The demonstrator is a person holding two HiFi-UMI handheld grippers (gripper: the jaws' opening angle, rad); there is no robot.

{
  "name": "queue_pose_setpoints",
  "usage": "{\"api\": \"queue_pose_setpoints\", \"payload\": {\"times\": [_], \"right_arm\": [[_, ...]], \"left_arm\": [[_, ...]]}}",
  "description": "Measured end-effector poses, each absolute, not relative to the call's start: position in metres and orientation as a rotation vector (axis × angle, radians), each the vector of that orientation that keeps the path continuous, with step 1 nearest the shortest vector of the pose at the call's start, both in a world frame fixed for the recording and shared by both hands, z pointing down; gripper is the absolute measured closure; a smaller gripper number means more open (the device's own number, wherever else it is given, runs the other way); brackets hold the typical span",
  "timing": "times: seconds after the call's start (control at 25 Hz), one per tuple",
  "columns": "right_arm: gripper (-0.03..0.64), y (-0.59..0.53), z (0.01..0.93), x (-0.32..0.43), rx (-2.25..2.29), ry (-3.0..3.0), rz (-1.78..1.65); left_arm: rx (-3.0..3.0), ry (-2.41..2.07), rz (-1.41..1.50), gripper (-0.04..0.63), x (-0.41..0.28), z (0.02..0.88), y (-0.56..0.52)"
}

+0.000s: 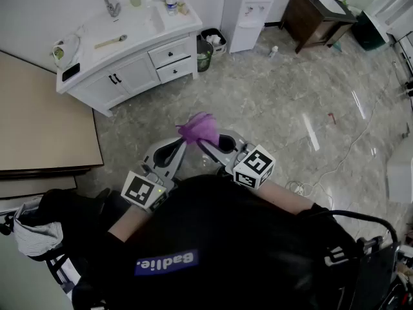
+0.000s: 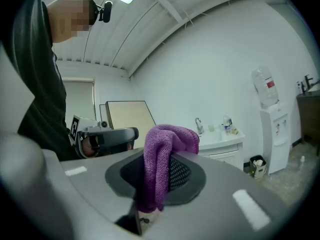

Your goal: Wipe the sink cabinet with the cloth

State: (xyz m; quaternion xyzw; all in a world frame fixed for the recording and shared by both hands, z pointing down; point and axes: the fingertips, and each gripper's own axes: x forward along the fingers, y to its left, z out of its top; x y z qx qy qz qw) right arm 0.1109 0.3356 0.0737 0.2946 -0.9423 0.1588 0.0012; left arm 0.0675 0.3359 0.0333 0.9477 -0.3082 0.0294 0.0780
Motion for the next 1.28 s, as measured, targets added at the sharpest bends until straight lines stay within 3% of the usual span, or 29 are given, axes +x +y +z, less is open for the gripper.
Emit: {"api": "queue_pose_setpoints", "payload": {"times": [0.92,1.28], "right_arm": [[0.558,0.317,0.076,0.125,0.906,-2.974,0.529],[0.558,0.291,0.070,0.166,0.898,-3.013,0.534]], "left_arm": [[2.837,-0.943,0.078,0.591,0.080,0.035,0.324],[2.848,-0.981,0.124,0.591,0.121,0.028,0.303]]}}
